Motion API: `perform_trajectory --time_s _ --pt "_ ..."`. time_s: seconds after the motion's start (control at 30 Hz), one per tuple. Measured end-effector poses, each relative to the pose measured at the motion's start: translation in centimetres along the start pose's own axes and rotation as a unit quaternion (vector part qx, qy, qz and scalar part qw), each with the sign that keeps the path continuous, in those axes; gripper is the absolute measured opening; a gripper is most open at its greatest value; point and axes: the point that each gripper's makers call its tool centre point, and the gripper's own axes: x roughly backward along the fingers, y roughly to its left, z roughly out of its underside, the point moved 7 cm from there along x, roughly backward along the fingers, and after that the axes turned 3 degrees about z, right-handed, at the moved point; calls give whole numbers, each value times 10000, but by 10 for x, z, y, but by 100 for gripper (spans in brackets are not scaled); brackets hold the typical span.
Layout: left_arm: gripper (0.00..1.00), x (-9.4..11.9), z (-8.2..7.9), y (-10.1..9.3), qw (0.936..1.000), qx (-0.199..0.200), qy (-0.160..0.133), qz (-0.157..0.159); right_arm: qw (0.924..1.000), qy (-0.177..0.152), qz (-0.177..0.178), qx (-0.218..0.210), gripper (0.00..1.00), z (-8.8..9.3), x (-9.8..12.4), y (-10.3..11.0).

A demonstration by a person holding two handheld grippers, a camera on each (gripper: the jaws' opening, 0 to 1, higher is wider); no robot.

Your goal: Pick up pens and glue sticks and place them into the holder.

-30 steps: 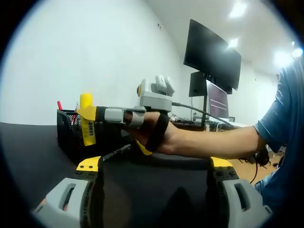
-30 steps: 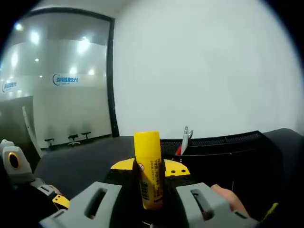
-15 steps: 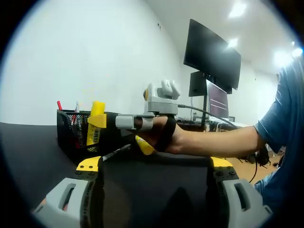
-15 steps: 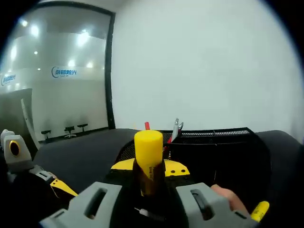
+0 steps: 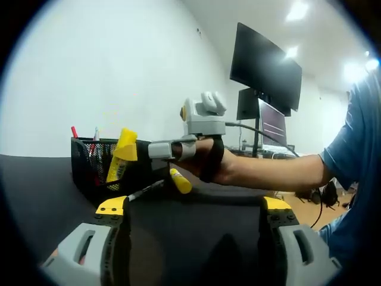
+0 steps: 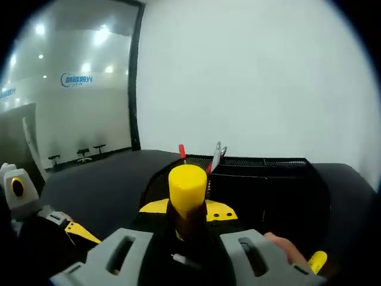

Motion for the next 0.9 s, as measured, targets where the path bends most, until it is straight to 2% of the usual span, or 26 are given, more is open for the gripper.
perform_trajectory --time_s 0.13,0.23,0.43,0.9 --pt "85 0 0 0 10000 -3 -1 -6 9999 -102 -85 -111 16 -11 -8 1" --pt "85 0 0 0 10000 -1 -3 -3 9999 -20 -140 -62 16 -13 -16 6" --pt "85 0 0 0 10000 1 -11 -2 9992 372 -120 84 17 -9 -27 12" --pt "85 0 0 0 10000 -8 -10 -1 9984 530 -144 139 17 1 -37 17"
